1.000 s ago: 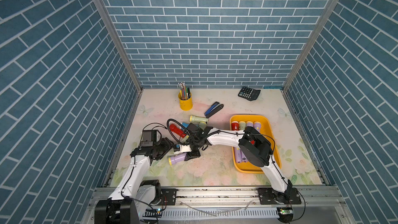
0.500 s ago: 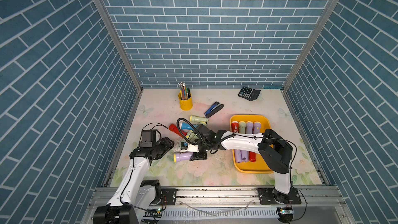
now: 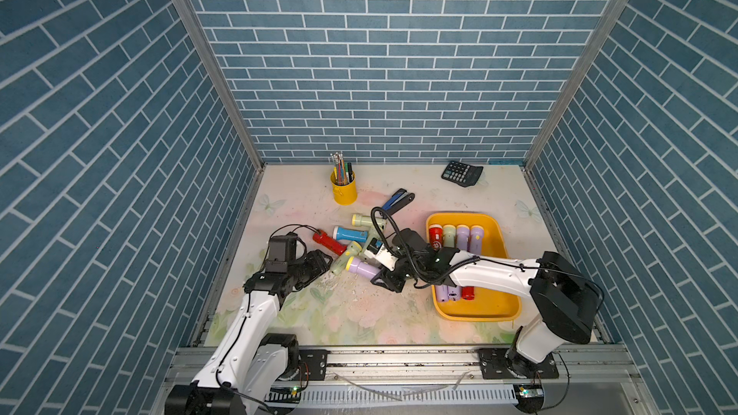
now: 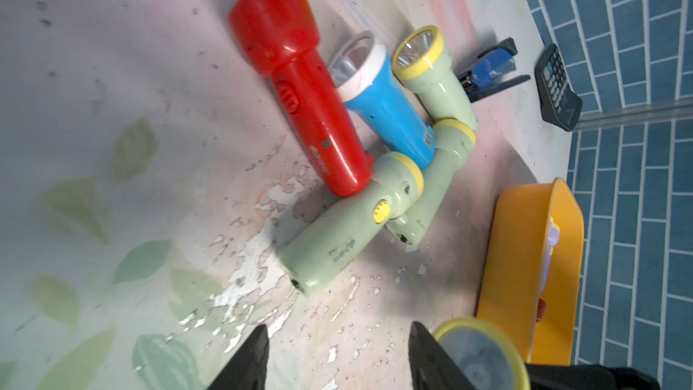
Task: Put the flashlights into the storage boxes
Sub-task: Pick up the flashlight from the center of the board, then place the flashlight at the storage box.
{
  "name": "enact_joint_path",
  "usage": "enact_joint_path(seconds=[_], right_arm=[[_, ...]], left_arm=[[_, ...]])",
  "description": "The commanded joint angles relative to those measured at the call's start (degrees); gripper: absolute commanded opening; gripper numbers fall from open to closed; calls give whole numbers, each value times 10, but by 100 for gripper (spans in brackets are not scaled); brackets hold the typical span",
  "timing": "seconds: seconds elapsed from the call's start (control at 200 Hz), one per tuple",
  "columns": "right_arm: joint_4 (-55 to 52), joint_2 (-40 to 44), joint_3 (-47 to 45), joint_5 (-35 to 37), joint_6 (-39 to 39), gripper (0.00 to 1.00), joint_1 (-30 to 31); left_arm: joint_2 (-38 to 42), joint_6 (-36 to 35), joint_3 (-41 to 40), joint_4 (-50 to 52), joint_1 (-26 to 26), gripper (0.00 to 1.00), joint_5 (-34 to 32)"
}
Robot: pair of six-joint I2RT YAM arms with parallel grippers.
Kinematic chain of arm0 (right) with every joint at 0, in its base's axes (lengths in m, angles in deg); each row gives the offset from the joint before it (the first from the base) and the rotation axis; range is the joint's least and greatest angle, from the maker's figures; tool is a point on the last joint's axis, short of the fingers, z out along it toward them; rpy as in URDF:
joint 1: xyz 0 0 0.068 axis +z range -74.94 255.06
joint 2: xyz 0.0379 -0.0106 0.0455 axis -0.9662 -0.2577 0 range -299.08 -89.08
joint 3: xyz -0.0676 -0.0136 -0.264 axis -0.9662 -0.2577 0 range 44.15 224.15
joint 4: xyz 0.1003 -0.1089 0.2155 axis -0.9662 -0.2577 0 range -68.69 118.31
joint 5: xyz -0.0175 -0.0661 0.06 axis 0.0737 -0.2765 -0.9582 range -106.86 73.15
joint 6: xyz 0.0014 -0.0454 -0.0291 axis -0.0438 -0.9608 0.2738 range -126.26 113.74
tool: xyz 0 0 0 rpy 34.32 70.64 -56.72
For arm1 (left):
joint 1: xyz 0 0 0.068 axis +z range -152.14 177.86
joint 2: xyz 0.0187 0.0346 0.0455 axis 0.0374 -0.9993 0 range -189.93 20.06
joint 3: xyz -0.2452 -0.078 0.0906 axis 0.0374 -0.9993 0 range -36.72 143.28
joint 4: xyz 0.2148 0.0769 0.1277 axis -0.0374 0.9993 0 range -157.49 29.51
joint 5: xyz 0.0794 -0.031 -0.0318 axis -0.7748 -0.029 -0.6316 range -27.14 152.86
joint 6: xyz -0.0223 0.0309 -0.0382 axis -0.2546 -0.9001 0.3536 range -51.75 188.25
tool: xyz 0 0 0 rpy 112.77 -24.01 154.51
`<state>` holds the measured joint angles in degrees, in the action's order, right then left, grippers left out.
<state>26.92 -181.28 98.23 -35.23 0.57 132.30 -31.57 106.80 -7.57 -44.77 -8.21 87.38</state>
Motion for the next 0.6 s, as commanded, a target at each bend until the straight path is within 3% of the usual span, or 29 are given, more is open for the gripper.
enact_joint_path(seconds=[0.0,0.2,0.295,0.595], right_arm=[[28,52,-36,29,121,21,-22],[-16,170,-116,104,245,19,-71],[-123,220,-122,157,317,18,-100],[-346,406,-155,249,396,16,-166]], left_arm=[[-15,0,21,-34,-44,60,-23],[-77,2,51,-87,-142,60,-56],[-118,-4,74,-101,-183,60,-69],[-223,1,129,-156,-269,60,-72]])
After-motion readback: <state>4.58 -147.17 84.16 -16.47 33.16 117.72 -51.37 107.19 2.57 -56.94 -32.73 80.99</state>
